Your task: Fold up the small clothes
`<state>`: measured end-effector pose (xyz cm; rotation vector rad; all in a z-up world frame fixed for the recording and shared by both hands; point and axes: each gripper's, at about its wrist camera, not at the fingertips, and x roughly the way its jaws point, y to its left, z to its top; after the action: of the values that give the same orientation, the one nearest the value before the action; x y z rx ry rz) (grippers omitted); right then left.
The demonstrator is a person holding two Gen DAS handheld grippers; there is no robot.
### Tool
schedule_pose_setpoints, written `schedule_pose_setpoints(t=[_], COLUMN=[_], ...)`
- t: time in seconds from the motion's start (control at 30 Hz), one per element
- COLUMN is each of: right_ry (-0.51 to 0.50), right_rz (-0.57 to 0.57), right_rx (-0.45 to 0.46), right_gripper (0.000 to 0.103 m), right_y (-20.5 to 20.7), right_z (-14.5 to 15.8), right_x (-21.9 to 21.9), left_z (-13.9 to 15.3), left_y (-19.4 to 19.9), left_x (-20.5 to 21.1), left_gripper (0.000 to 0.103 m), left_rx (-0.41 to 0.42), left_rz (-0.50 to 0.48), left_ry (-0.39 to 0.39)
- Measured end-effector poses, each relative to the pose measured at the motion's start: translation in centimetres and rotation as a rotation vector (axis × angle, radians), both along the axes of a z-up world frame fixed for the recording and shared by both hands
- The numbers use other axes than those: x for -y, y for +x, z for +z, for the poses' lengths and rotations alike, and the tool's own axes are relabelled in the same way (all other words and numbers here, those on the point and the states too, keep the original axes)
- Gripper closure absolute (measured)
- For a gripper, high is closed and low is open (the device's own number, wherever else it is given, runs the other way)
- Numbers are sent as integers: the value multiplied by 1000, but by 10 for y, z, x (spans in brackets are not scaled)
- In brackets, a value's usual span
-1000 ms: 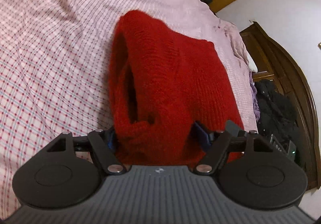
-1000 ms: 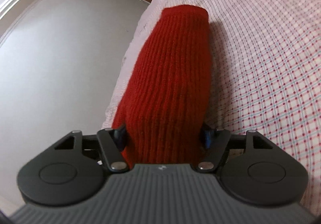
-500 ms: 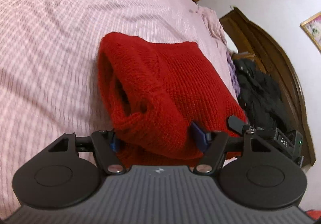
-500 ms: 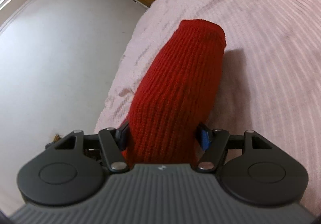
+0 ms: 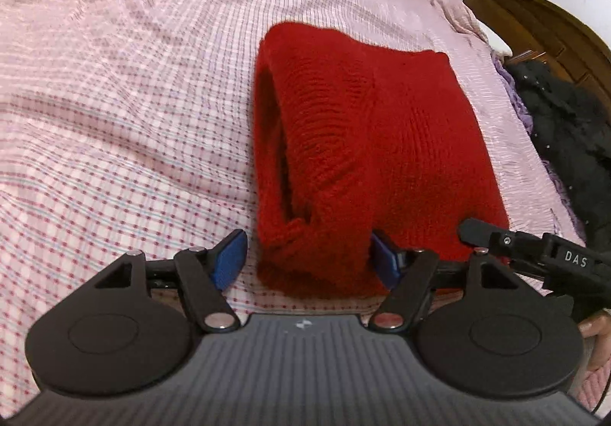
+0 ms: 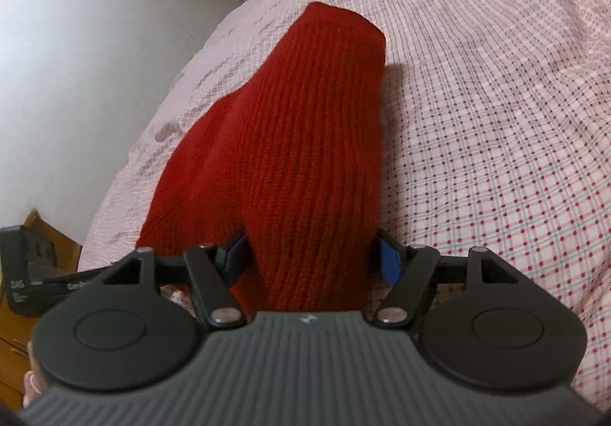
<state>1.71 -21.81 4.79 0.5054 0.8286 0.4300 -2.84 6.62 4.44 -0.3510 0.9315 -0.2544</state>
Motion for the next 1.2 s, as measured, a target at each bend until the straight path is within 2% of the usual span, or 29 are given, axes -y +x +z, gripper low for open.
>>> schedule_pose_setpoints(t=[0.2,0.37,0.5,0.73,0.8,0.93,1.0,1.07,1.2], right_ry=[-104,-239,-331,-455,-471,-481,-484,-474,-486], right_rz=[-25,-46,-64,-49,-51,-72,-72,-63,-61], right_rx=[84,152,150,89,69,17,7,0,-6], right_gripper=[31,26,26,26,26,26,24,18,16], right_y=[-15,-40,-51,-57,-52,-39,-36,-33,-31], right_z=[15,29,23,2,-4,-14,-17,-19,-22], right_x=[-7,-15,-20,-35,-39,-39,-41,-41,-45], left_z=[24,35,34,9,2,-6,-8,-11,-15], left_y=[-15,-33,-48,-40,-35,-25,-22,-21,-16], left_x=[5,16,25,43,51,62,66,68,68], left_gripper=[27,25,20,18,15,10,7,5,4], left_rx=[50,98,115,49,47,36,24,16,10], left_rz=[5,-11,-5,-17,-11,5,12,18,25], left_ry=[88,219,322,340,366,409,413,414,409])
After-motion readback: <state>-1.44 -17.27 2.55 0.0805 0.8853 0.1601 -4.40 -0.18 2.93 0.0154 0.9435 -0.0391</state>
